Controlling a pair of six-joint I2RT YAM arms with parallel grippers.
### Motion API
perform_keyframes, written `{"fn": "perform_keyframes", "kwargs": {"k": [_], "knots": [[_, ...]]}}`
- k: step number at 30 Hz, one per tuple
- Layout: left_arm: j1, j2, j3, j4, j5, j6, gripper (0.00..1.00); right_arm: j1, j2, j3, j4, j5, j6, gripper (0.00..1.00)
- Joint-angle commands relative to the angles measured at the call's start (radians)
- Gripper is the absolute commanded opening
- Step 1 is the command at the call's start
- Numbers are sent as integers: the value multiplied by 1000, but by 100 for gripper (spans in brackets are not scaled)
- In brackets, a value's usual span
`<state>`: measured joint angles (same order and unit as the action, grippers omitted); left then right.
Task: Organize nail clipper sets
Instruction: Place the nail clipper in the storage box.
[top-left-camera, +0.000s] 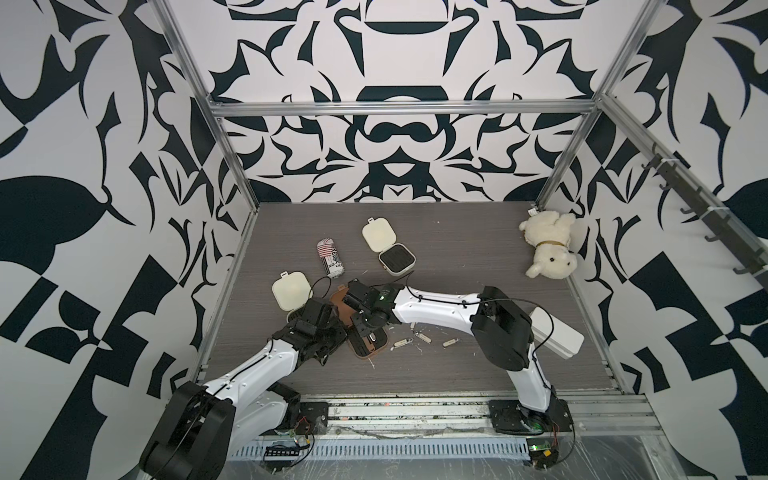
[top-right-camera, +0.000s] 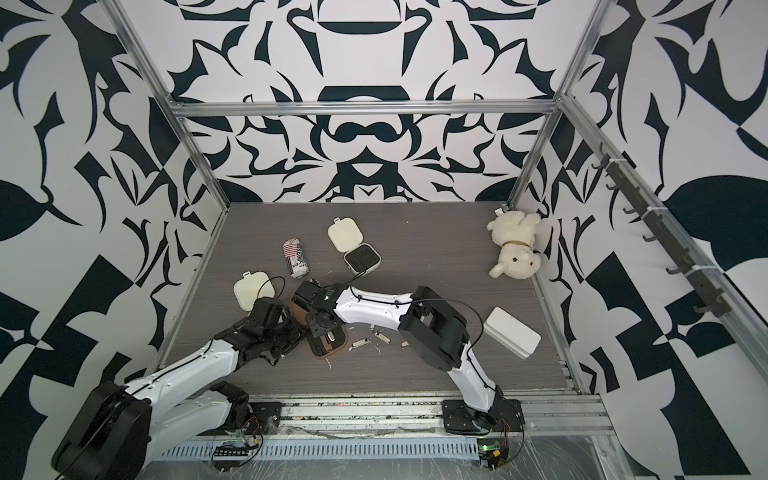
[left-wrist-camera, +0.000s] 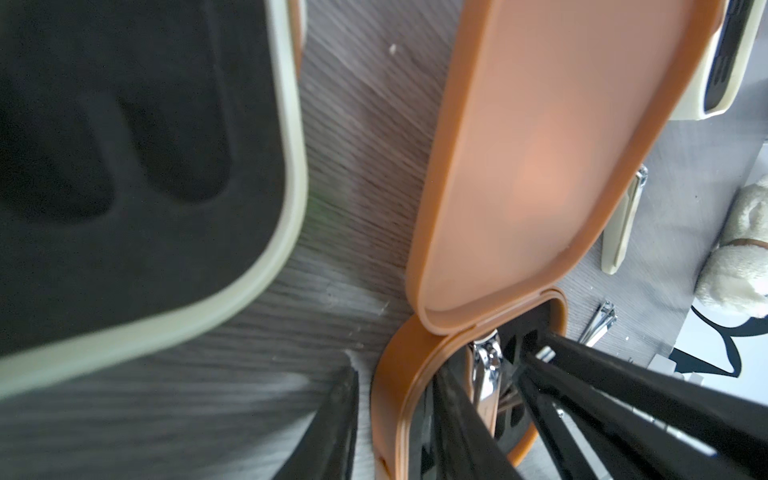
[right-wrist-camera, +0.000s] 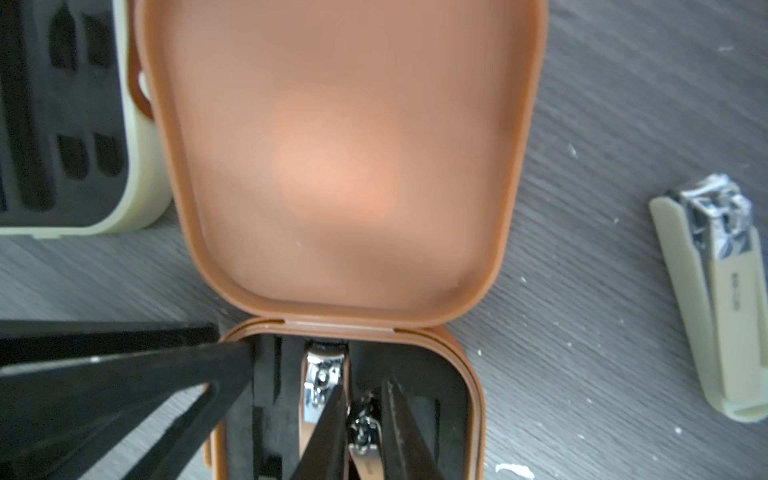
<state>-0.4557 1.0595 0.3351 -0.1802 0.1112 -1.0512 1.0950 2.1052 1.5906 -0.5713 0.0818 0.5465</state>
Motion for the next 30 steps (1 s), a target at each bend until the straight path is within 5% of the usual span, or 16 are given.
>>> {"fn": "perform_keyframes", "kwargs": {"k": [1, 30], "knots": [[-1, -7, -21, -62, -13, 2, 35, -2, 7, 32, -14, 14, 0, 19], [-1, -5, -10, -84, -27, 5, 35, -2, -33, -52, -18, 9, 17, 17]]}}
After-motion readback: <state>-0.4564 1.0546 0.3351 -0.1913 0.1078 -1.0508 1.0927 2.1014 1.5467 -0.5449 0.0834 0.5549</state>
